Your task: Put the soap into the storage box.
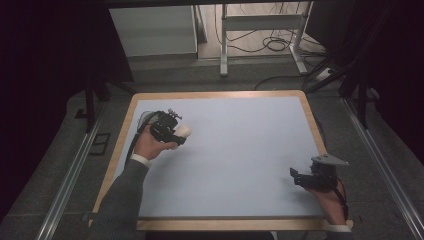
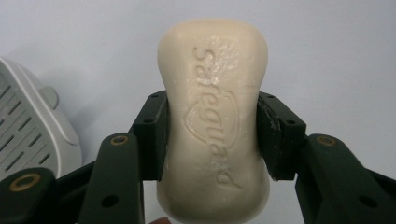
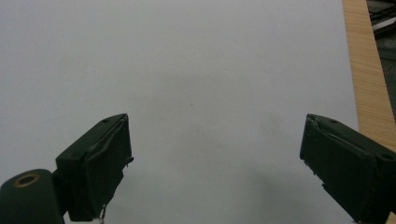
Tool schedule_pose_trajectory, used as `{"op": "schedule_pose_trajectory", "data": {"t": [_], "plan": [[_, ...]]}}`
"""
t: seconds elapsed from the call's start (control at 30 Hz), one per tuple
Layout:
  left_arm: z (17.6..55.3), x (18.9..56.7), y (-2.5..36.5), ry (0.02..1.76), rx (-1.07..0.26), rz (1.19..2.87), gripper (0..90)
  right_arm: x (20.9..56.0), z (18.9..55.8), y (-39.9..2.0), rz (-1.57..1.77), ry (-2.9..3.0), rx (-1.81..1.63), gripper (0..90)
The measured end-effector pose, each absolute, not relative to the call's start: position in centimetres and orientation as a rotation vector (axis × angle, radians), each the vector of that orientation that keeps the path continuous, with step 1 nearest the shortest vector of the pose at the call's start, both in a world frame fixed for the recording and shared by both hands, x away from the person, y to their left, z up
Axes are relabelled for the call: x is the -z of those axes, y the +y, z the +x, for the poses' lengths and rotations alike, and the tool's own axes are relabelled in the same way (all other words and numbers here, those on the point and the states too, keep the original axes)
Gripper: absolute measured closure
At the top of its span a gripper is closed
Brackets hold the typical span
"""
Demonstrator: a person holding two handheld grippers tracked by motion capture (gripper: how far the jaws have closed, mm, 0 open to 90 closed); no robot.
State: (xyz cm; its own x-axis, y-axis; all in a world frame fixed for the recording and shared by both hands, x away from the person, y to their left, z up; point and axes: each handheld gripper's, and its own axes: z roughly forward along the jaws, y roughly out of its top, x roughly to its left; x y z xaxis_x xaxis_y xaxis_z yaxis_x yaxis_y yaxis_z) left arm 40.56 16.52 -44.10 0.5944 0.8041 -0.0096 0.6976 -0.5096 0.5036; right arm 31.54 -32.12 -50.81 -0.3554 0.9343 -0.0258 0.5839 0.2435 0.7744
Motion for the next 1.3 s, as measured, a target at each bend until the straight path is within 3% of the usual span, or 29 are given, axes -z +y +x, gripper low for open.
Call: {"op": "schedule_pose_trajectory", "data": {"t": [1.3], "plan": [[44.7, 44.5, 23.7, 1.457, -0.317, 2.218, 49.6, 51.0, 31.6, -32.2, 1.389, 2.034, -0.931, 8.7]]}}
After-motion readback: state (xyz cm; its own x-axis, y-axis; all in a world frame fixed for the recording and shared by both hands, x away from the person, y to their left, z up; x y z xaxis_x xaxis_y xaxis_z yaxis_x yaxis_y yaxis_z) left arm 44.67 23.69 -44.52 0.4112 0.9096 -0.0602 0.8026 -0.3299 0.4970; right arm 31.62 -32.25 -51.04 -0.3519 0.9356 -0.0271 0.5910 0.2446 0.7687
